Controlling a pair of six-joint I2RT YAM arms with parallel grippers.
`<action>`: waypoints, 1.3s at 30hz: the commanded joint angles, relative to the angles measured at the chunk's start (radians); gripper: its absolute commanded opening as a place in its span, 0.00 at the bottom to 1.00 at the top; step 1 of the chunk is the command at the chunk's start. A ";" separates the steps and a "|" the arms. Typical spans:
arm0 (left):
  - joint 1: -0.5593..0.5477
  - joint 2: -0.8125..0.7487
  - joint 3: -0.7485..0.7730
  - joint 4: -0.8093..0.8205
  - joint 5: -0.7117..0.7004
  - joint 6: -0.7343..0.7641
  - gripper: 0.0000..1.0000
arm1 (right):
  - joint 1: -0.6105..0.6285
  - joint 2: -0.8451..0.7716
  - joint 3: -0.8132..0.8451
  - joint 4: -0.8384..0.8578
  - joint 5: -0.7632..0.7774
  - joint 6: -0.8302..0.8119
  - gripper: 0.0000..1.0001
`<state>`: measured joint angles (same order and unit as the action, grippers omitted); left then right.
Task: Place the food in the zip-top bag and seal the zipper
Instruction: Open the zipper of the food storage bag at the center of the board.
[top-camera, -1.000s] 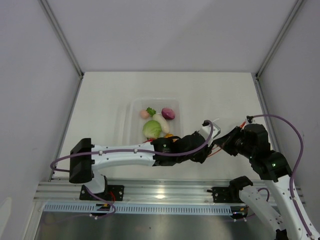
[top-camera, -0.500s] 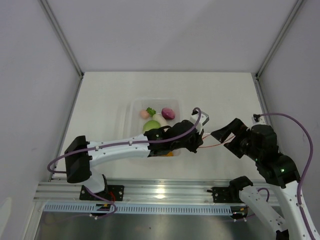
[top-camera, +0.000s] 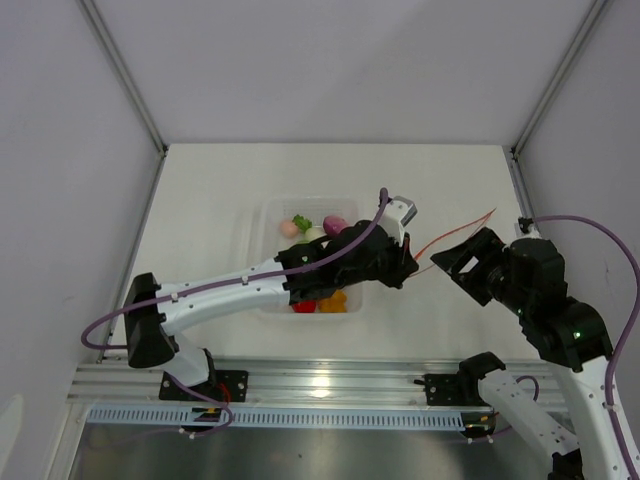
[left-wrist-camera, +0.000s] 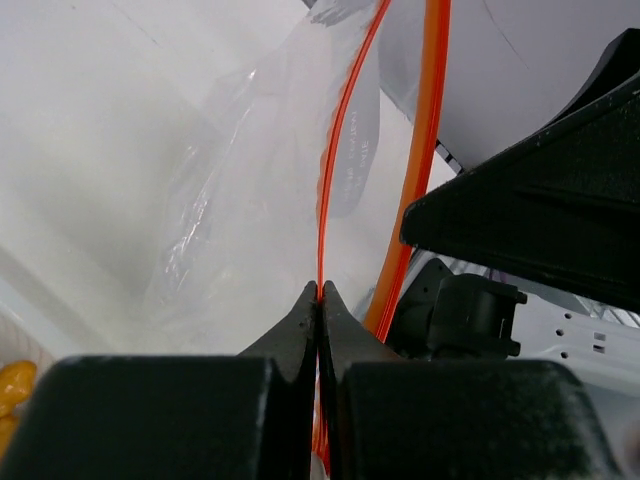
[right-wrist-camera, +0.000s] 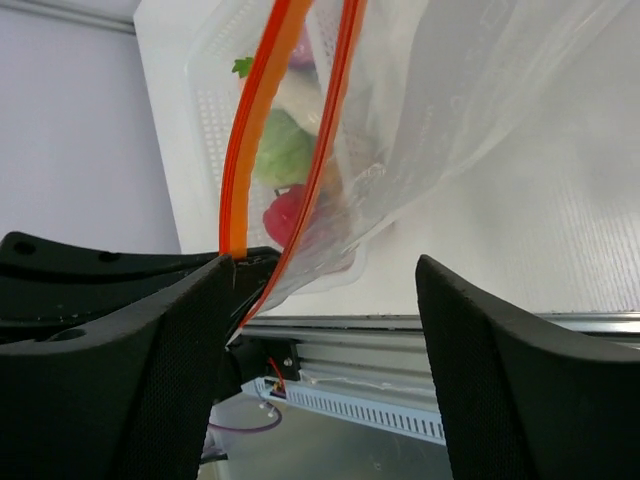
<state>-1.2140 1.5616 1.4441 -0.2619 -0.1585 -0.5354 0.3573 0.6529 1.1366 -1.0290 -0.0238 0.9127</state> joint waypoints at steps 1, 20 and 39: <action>0.005 -0.005 0.015 -0.007 -0.010 -0.031 0.01 | 0.005 0.020 0.032 -0.014 0.079 0.003 0.74; 0.004 -0.048 -0.011 0.020 -0.041 -0.061 0.00 | 0.003 0.051 -0.095 0.040 0.070 0.029 0.36; 0.110 -0.041 -0.166 0.162 0.172 -0.207 0.01 | 0.005 0.470 0.432 -0.338 0.268 -0.371 0.00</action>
<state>-1.1076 1.5177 1.2915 -0.1509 -0.0738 -0.7273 0.3645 1.0531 1.5040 -1.2827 0.1806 0.6601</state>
